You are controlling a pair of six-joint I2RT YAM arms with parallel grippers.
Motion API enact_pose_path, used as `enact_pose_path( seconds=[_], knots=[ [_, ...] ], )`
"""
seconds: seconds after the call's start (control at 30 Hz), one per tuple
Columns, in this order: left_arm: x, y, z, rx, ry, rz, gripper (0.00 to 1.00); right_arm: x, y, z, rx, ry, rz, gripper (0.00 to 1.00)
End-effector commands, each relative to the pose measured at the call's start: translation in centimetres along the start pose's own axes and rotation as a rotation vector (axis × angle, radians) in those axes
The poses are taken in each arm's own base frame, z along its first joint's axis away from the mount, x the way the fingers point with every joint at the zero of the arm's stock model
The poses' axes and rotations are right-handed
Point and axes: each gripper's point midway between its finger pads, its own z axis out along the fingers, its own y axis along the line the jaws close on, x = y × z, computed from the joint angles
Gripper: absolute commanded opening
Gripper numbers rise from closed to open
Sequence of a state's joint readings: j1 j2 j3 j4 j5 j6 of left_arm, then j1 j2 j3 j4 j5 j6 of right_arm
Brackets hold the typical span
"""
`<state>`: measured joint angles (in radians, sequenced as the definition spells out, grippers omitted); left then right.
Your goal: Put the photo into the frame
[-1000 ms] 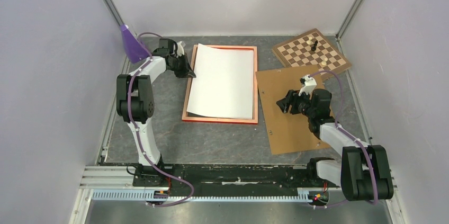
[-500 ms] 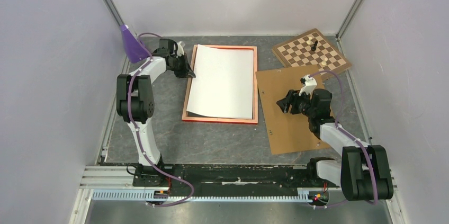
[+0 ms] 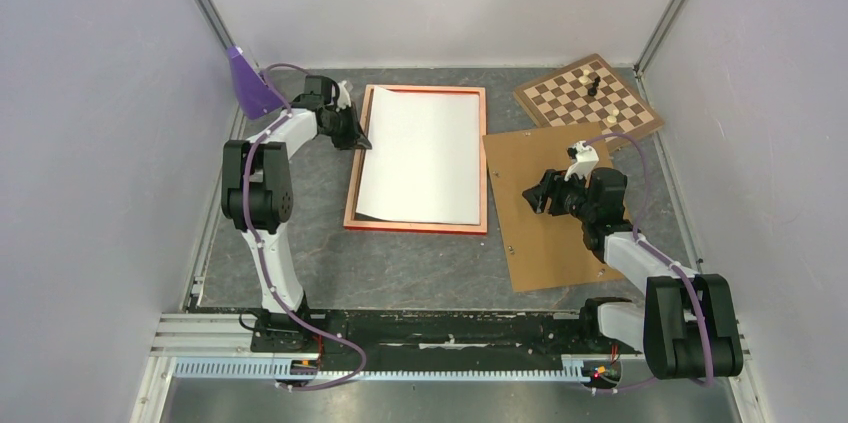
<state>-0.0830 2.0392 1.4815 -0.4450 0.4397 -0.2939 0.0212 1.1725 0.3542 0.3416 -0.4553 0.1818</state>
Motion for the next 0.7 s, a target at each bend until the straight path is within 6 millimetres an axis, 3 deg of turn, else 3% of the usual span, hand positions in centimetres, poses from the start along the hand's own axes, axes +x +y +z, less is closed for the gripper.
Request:
enact_pose_path(
  seconds=[0.0,0.67],
  knots=[
    [-0.4,0.0,0.3,-0.014,-0.027,-0.011,0.03,-1.6,0.3,-0.1,-0.016,-0.054,-0.035,0.63],
    [-0.1,1.1,0.6,-0.063,-0.037,-0.012,0.02,-1.6,0.4,-0.1,-0.022,-0.055,-0.034,0.63]
  ],
)
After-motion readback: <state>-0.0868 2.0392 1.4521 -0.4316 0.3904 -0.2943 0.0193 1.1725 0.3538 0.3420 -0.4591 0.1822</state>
